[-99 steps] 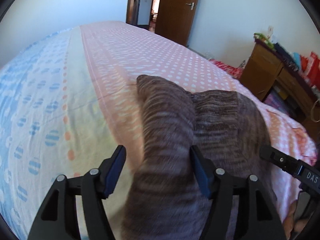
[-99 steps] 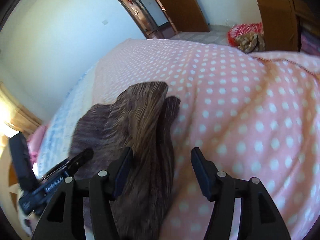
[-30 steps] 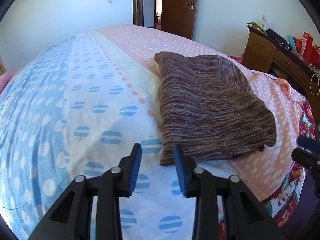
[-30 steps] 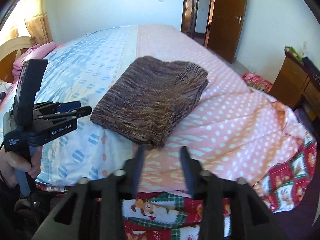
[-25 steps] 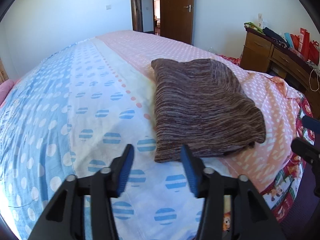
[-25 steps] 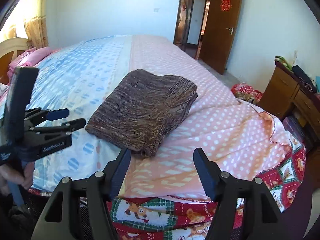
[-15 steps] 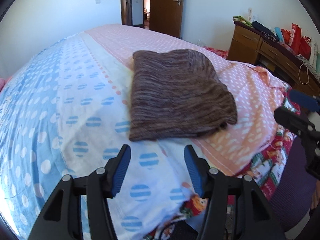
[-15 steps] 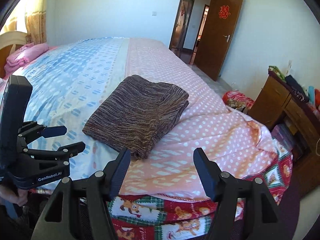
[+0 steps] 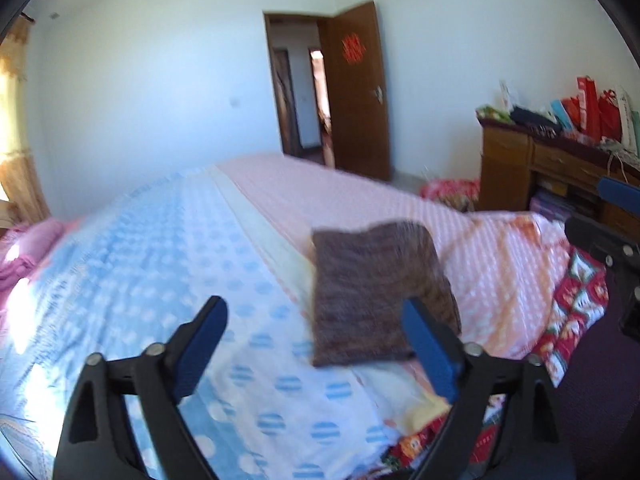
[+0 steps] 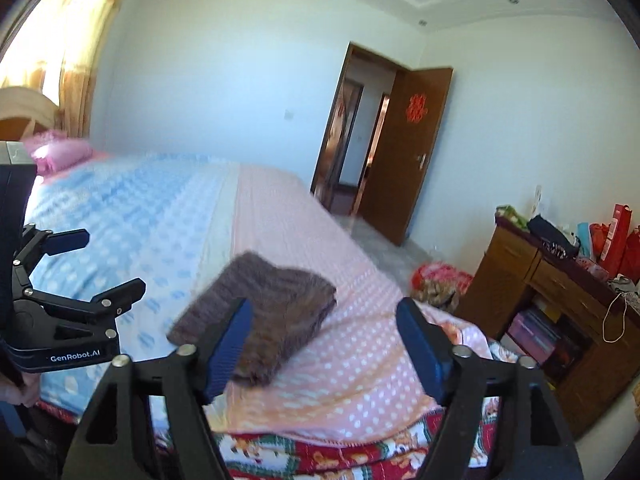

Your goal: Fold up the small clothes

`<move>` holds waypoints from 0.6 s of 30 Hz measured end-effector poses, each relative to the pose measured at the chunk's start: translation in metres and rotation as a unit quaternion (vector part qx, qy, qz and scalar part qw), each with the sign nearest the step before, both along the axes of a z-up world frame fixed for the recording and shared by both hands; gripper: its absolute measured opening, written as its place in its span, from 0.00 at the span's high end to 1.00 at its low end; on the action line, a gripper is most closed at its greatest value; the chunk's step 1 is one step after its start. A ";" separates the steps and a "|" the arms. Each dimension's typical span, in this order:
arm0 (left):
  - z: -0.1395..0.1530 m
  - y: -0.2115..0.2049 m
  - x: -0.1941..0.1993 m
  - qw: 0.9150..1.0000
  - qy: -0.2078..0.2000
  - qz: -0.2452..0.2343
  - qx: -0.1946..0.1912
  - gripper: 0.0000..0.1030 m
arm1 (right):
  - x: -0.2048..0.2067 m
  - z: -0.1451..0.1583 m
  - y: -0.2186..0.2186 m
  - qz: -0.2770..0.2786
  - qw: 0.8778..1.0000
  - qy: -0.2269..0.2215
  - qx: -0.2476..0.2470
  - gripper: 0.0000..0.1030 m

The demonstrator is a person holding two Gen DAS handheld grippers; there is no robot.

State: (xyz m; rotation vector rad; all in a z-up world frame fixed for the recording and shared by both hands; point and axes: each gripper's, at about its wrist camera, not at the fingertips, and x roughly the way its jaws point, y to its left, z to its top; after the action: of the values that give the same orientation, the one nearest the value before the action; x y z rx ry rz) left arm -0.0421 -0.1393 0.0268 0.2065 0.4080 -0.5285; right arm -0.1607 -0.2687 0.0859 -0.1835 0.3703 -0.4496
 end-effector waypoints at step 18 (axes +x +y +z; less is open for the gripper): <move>0.033 0.006 -0.025 0.996 -0.086 0.029 -0.015 0.00 | -0.017 0.018 0.003 0.005 0.994 -0.110 0.020 0.15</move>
State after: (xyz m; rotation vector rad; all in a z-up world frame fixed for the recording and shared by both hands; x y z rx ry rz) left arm -0.0676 -0.1328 0.0596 0.2081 0.2374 -0.4550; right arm -0.1779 -0.2659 0.1036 -0.0955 0.1613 -0.4484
